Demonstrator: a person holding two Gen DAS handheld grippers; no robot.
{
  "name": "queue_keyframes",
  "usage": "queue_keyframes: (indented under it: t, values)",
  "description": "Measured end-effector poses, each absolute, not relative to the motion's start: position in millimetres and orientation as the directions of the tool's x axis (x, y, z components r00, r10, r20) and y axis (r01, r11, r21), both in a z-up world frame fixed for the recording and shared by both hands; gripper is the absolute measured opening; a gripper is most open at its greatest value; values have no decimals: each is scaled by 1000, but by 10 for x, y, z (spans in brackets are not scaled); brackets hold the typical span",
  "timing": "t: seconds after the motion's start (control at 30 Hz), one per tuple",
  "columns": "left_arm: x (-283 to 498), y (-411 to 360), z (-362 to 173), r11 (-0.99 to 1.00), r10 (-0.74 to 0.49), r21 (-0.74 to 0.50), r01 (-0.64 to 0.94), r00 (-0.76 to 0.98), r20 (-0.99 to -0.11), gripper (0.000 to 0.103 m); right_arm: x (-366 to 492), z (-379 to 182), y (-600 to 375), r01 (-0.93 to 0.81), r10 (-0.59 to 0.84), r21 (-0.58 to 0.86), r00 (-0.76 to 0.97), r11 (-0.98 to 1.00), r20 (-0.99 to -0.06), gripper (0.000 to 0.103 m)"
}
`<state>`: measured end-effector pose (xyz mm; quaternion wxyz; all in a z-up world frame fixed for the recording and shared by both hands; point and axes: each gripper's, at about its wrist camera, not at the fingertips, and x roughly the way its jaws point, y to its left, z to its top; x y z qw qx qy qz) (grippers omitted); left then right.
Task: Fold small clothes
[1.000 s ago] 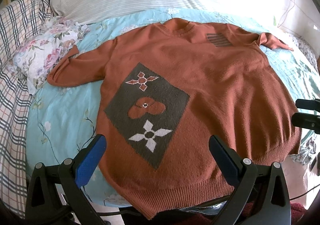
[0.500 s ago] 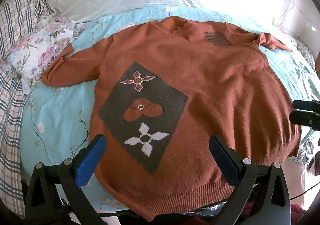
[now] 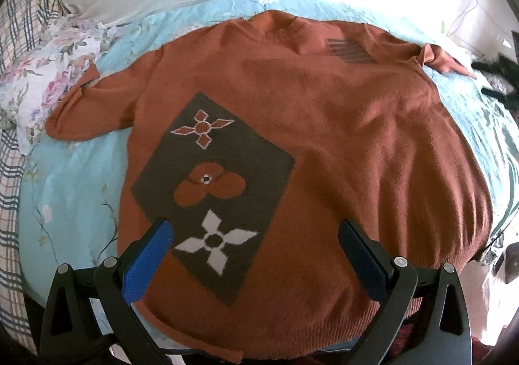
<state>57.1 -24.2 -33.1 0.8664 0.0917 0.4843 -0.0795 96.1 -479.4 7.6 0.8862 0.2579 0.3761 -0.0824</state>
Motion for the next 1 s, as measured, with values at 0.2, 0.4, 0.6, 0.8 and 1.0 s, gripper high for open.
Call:
queue_keyframes:
  t: [0.2, 0.4, 0.6, 0.8, 1.0]
  values:
    - [768, -360, -493, 968, -55, 68, 243, 466, -883, 102, 1439, 12, -5889, 535, -76, 458, 705, 710, -705, 82]
    - [994, -506, -654, 964, -74, 39, 263, 407, -911, 102, 1976, -157, -6692, 680, -146, 477, 646, 556, -749, 82]
    - [1159, -618, -749, 960, -86, 27, 279, 383, -920, 102, 2332, -439, -7002, 757, -134, 445, 564, 478, -815, 82]
    - [1278, -574, -777, 968, -106, -10, 250, 373, -922, 102, 2498, -391, -6860, 757, -239, 260, 479, 599, -845, 18]
    - [1299, -494, -773, 972, -120, -30, 235, 380, -917, 102, 2239, -276, -6668, 649, -162, 396, 627, 650, -762, 3]
